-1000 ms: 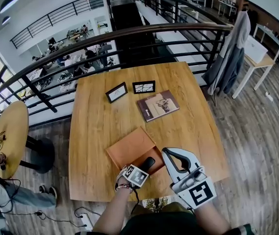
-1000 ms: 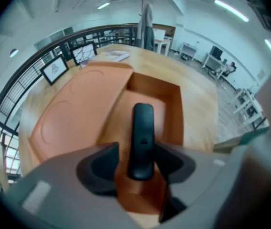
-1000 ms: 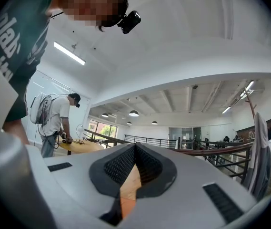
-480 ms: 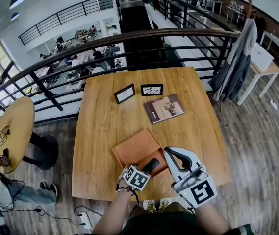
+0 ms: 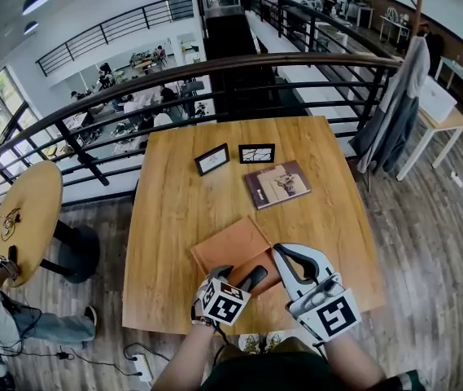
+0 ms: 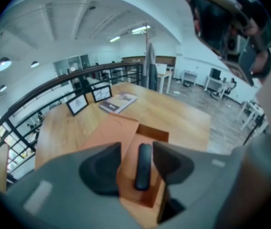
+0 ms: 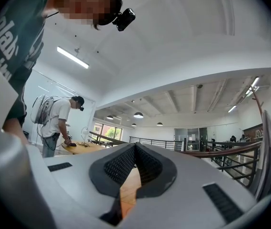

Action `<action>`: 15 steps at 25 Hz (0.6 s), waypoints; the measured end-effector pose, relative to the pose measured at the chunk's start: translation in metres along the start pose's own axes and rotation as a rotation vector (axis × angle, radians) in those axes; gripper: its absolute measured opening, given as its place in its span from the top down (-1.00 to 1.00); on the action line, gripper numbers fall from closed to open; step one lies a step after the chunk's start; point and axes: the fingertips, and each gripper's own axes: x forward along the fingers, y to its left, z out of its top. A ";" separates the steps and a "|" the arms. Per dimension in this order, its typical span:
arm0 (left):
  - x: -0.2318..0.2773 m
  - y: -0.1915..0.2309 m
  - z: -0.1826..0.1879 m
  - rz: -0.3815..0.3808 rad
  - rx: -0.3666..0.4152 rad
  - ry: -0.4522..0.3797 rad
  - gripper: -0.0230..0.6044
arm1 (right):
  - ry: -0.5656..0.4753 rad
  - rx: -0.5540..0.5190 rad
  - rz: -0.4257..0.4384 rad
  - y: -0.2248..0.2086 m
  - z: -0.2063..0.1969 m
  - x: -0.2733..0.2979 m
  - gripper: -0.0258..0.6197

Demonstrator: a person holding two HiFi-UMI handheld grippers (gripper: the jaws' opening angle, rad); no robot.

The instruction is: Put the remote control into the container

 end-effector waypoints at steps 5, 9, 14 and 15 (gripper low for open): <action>-0.037 0.002 0.033 0.024 0.008 -0.115 0.35 | 0.009 -0.011 -0.003 -0.005 0.000 0.002 0.87; -0.063 0.005 0.056 0.041 0.020 -0.198 0.35 | 0.011 0.038 -0.015 -0.011 -0.002 0.003 0.87; -0.102 0.010 0.082 0.082 0.034 -0.327 0.42 | 0.008 0.084 -0.021 -0.016 0.000 0.008 0.87; -0.110 0.011 0.087 0.093 0.039 -0.353 0.47 | 0.006 0.092 -0.020 -0.016 0.001 0.009 0.87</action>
